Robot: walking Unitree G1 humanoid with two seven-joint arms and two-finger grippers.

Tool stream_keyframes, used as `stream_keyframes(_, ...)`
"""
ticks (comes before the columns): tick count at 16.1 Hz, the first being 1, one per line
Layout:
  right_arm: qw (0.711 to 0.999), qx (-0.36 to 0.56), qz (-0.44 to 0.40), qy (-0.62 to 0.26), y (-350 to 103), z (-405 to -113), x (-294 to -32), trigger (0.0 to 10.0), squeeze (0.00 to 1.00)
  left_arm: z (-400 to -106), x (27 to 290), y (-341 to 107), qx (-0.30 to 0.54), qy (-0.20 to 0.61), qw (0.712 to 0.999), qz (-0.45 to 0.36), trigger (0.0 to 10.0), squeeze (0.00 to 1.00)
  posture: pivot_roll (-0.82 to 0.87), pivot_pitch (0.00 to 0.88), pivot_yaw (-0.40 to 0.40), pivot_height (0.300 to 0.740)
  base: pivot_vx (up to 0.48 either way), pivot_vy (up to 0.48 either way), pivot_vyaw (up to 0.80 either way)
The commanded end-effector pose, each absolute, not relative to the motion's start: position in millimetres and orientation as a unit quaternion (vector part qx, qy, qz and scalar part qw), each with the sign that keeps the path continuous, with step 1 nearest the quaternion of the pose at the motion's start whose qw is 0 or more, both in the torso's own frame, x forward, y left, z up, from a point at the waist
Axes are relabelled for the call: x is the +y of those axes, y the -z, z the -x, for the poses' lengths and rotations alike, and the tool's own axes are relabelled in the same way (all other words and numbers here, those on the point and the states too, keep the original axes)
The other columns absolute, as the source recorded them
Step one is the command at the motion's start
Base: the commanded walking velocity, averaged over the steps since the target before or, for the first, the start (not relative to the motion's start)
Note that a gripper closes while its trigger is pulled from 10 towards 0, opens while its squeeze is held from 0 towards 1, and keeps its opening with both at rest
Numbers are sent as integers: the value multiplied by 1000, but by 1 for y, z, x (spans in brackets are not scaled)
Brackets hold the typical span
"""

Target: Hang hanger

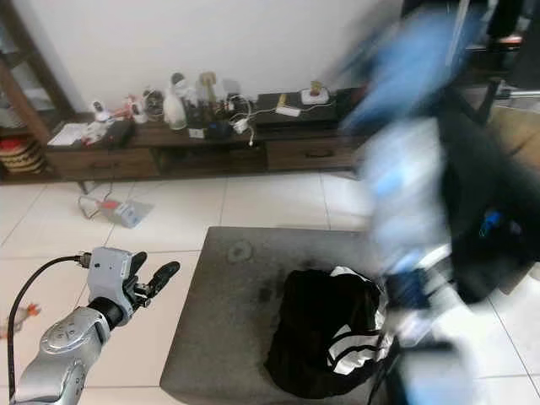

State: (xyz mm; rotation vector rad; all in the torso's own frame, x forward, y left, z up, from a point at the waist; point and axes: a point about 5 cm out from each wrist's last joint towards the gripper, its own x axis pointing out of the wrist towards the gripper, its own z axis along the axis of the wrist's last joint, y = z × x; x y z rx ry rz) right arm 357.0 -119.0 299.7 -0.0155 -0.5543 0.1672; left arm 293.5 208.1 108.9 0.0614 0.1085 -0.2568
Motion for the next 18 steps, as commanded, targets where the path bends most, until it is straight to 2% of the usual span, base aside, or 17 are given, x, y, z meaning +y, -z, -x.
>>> stream_keyframes(1, 964, -240, 0, -117, -288, -353, -104, 10000, 0, -290, 212, -106, 61, 120, 990, -39, 10000, 0, 20, 112, 47, 740, 0, 0, 0)
stream_keyframes(2, 970, -189, 1, -151, -261, -351, -95, 10000, 0, -289, 212, -106, 61, 119, 990, -38, 10000, 0, 25, 115, 43, 740, 0, 0, 0)
stream_keyframes(4, 971, -143, 10, -192, -231, -347, -89, 10000, 0, -288, 213, -105, 62, 117, 990, -38, 10000, 0, 28, 120, 42, 740, 0, 0, 0)
stream_keyframes(6, 953, -77, -7, -292, -199, -333, -70, 10000, 0, -285, 215, -104, 65, 113, 991, -39, 10000, 0, 34, 128, 42, 740, 0, 0, 0)
stream_keyframes(7, 947, -69, 1, -312, -192, -329, -66, 10000, 0, -283, 217, -103, 66, 111, 991, -41, 10000, 0, 41, 130, 43, 740, 0, 0, 0)
stream_keyframes(10, 914, -78, 10, -399, -190, -313, -48, 10000, 0, -282, 218, -103, 68, 109, 991, -42, 10000, 0, 42, 133, 46, 740, 0, 0, 0)
stream_keyframes(12, 884, -120, 18, -451, -206, -303, -28, 10000, 0, -282, 219, -103, 69, 108, 991, -44, 10000, 0, 36, 134, 49, 740, 0, 0, 0)
stream_keyframes(13, 852, -149, 24, -502, -216, -292, -13, 10000, 0, -283, 219, -104, 69, 107, 991, -43, 10000, 0, 34, 133, 49, 740, 0, 0, 0)
stream_keyframes(15, 813, -180, -15, -554, -232, -279, 10, 10000, 0, -283, 217, -104, 69, 108, 991, -43, 10000, 0, 37, 133, 51, 740, 0, 0, 0)
stream_keyframes(16, 797, -169, 9, -579, -224, -277, 19, 10000, 0, -283, 216, -103, 70, 110, 991, -43, 10000, 0, 44, 133, 52, 740, 0, 0, 0)
stream_keyframes(18, 788, -143, 21, -599, -206, -280, 22, 10000, 0, -282, 215, -103, 71, 112, 990, -46, 10000, 0, 48, 133, 52, 740, 0, 0, 0)
